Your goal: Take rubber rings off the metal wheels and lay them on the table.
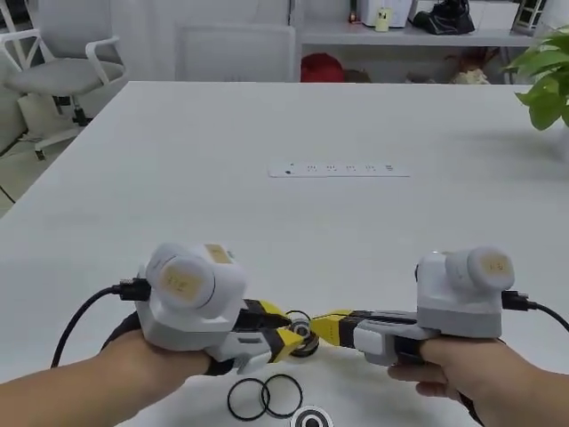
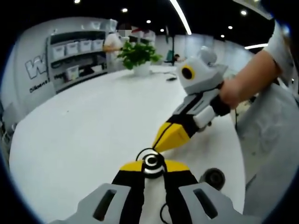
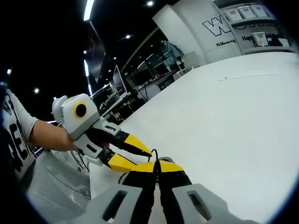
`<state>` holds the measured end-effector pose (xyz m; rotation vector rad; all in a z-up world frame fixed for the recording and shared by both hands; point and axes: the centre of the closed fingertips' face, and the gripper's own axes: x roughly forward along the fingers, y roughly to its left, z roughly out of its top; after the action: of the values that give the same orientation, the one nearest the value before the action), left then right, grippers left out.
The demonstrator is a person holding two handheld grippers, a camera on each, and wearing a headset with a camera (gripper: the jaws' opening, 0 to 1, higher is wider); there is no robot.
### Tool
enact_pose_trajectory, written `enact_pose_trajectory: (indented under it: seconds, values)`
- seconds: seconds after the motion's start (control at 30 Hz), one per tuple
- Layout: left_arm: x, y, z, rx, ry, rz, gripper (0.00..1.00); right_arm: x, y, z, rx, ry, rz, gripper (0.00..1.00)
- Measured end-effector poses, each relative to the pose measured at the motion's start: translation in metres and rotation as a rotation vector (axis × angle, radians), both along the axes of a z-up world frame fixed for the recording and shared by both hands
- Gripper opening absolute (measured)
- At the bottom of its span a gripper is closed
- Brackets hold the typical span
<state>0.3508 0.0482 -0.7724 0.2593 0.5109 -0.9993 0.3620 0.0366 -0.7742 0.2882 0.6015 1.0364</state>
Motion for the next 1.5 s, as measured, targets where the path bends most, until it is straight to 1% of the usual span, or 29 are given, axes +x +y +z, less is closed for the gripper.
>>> enact_pose_trajectory:
  seconds: [0.17, 0.3, 0.43, 0.5, 0.57, 0.67, 0.77, 0.83, 1.03, 1.17, 1.33, 1.5]
  values:
    - [-0.002, 0.007, 0.01, -0.028, -0.007, 0.007, 0.21, 0.0, 0.0, 0.004, 0.008, -0.001, -0.002, 0.0]
    - [-0.007, 0.013, 0.016, -0.043, -0.007, 0.009, 0.25, -0.001, 0.002, 0.006, 0.011, -0.004, 0.001, 0.0]
    - [-0.013, 0.02, 0.019, -0.042, -0.019, 0.002, 0.28, -0.005, 0.005, 0.009, 0.01, -0.01, 0.016, 0.0]
    - [-0.015, 0.024, 0.021, -0.043, -0.018, 0.004, 0.3, -0.008, 0.008, 0.009, 0.007, -0.012, 0.027, 0.0]
    - [-0.018, 0.028, 0.023, -0.055, -0.01, 0.011, 0.31, -0.011, 0.01, 0.01, 0.005, -0.014, 0.037, 0.0]
    - [-0.022, 0.033, 0.025, -0.056, -0.015, 0.014, 0.33, -0.015, 0.014, 0.011, 0.006, -0.013, 0.052, 0.0]
    - [-0.028, 0.039, 0.025, -0.045, -0.026, 0.009, 0.34, -0.019, 0.018, 0.012, 0.006, -0.014, 0.071, 0.0]
    - [-0.032, 0.042, 0.025, -0.042, -0.027, 0.007, 0.35, -0.023, 0.021, 0.013, 0.011, -0.009, 0.081, 0.0]
    - [-0.038, 0.052, 0.023, -0.059, -0.003, 0.037, 0.4, -0.032, 0.027, 0.011, 0.012, 0.009, 0.115, 0.0]
    - [-0.04, 0.057, 0.022, -0.055, -0.002, 0.048, 0.4, -0.037, 0.029, 0.007, 0.005, 0.024, 0.138, 0.0]
    - [-0.039, 0.063, 0.021, -0.053, 0.002, 0.067, 0.41, -0.043, 0.033, 0.002, -0.007, 0.038, 0.159, 0.0]
    - [-0.039, 0.066, 0.02, -0.051, 0.002, 0.072, 0.41, -0.045, 0.034, -0.004, -0.022, 0.046, 0.165, 0.0]
